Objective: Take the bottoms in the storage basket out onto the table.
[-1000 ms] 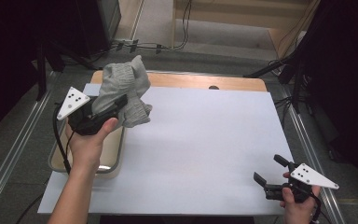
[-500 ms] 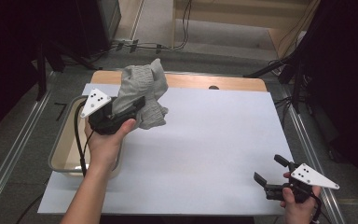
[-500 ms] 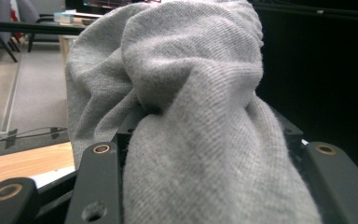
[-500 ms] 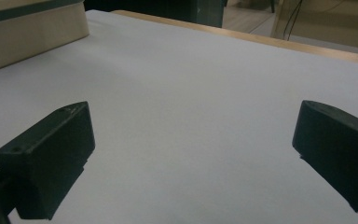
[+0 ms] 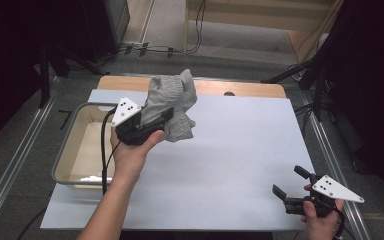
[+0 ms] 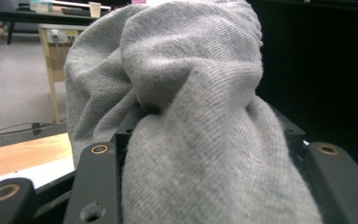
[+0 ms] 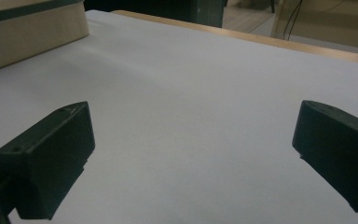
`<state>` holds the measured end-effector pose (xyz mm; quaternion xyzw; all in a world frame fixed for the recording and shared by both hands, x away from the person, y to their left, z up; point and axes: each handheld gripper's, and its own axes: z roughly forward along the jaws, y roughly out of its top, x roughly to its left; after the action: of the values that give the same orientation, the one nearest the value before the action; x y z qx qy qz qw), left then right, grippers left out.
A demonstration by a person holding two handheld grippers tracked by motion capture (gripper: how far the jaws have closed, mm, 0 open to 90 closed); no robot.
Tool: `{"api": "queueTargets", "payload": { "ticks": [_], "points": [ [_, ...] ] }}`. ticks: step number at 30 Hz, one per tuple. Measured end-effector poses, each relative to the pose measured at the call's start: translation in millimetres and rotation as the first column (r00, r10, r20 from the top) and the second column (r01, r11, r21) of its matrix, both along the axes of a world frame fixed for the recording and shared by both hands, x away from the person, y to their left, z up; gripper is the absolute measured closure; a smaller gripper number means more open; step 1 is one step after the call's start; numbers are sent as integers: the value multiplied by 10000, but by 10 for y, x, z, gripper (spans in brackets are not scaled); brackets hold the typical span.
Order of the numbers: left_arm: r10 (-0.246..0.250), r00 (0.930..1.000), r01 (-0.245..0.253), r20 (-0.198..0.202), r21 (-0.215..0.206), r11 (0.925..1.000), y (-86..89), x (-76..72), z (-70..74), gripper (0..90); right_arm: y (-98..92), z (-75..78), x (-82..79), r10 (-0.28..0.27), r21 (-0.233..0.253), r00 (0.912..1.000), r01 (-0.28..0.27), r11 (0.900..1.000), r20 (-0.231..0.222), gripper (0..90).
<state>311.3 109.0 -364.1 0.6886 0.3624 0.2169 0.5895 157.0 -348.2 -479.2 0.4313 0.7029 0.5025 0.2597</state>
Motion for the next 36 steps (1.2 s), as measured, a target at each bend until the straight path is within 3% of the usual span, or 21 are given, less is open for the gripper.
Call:
{"api": "queueTargets", "payload": {
  "ticks": [17,25,36],
  "points": [
    [-351,9982,364,-486,248,9990,-370,86,-210,435,-10,-3,2,11,36,10000,-11,10000,9,0],
    [-382,9967,416,-713,469,9980,-438,145,-290,432,-21,-10,6,14,122,10000,-14,9999,-34,0],
    [-756,9889,868,-1278,842,9927,-585,214,-447,422,-21,-15,11,61,106,10000,-60,9999,-51,0]
  ]
}}
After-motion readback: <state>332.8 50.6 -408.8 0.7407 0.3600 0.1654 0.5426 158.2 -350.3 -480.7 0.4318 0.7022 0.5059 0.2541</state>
